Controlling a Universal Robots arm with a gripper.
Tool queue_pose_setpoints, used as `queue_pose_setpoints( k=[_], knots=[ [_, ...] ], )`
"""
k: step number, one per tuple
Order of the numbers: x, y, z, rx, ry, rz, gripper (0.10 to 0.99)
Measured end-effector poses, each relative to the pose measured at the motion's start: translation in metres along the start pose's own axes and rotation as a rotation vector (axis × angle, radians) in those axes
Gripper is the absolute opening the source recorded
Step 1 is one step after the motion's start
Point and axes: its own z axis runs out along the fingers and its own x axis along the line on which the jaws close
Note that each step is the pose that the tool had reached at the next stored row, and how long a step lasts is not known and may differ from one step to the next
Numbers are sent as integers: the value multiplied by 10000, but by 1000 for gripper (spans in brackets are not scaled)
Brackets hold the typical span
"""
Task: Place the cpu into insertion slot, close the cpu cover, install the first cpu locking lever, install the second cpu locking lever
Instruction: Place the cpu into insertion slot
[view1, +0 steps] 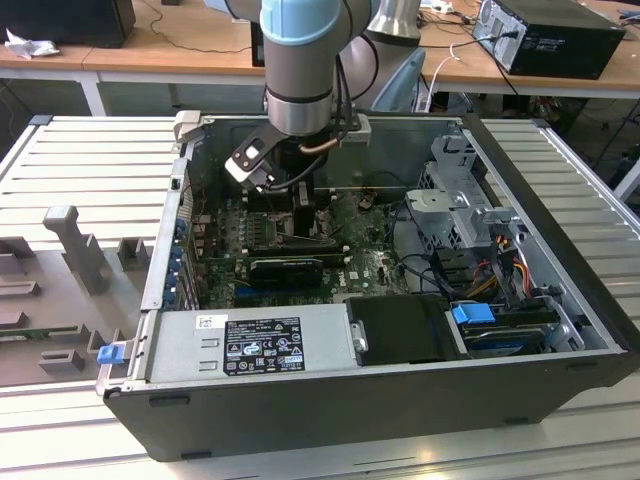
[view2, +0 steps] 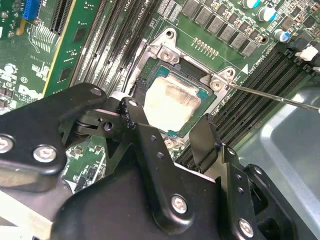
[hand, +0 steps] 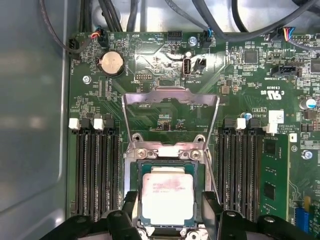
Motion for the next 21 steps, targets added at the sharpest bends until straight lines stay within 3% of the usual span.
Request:
queue_pose_setpoints(
  k=[2, 5, 6, 8, 9, 12, 21],
  knots=[
    [0, 1, -14, 0, 0, 0, 600],
    [1, 1, -19, -1, 2, 0, 412],
    [1, 1, -24, 2, -2, 0, 412],
    [1, 1, -31, 1, -1, 0, 290],
    [1, 2, -34, 1, -2, 1, 290],
    [2, 2, -47, 1, -5, 0, 110],
    [3, 4, -76, 1, -26, -2, 106]
  ],
)
